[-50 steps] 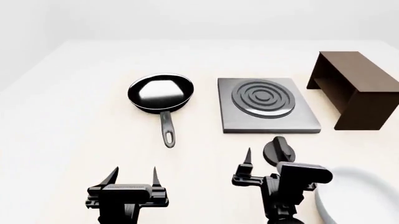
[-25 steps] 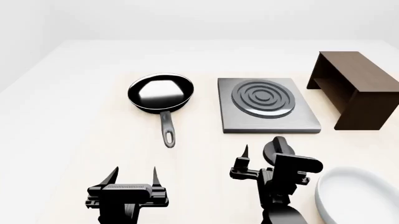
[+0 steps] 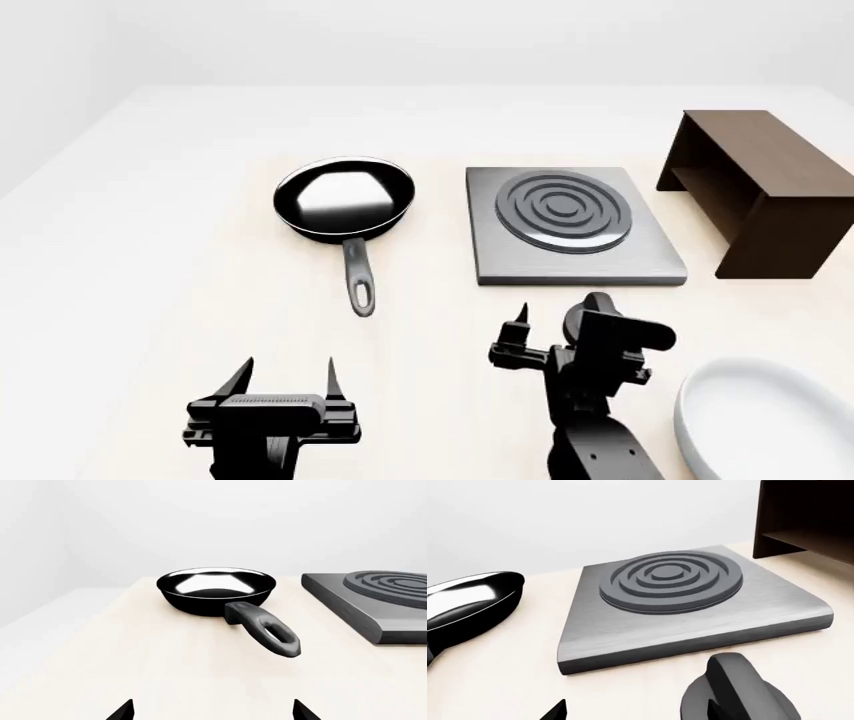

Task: Turn on the stove.

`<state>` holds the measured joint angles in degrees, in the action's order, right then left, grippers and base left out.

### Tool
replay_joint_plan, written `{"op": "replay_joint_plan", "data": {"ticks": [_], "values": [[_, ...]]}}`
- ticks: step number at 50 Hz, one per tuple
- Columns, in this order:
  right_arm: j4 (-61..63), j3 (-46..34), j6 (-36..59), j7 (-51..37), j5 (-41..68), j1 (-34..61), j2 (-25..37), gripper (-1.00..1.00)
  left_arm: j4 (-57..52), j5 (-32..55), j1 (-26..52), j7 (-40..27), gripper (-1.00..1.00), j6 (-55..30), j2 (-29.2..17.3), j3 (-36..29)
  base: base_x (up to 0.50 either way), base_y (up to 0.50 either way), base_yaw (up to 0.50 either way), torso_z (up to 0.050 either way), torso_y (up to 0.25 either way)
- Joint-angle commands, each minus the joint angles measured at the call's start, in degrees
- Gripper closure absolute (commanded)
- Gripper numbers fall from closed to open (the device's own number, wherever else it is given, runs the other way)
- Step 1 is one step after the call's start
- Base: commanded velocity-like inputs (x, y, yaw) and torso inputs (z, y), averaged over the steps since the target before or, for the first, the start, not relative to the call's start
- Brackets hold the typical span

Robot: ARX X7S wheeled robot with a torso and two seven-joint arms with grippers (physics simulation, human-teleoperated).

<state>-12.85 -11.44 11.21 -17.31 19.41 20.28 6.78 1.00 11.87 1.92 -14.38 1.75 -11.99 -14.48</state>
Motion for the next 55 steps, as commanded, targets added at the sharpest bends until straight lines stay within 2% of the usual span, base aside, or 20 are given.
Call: {"op": "replay_joint_plan", "data": {"ticks": [1,46,55], "values": [[-2.75,0.05,-0.09,-0.54,0.77,1.62,-0.27,-1.00,-0.14,0.25,0.04,-0.34,-1.00,-0.09,-0.22,-0.23,0.00,0.00,0.00,0.000,0.000],[-12.35,0.09,-2.04,-2.65,3.48,5.74,-1.12,-1.00,0.34,0.89,0.34,-1.15,-1.00,0.52,-0.97,-1.35,0.00,0.00,0.00,0.000,0.000],[-17.90,0.42,-2.87,-2.64,4.04,8.47,-1.72,-1.00,0.12,1.03,0.29,-1.38,-1.00,0.47,-1.14,-1.55,0.00,0.00,0.00,0.000,0.000]]}}
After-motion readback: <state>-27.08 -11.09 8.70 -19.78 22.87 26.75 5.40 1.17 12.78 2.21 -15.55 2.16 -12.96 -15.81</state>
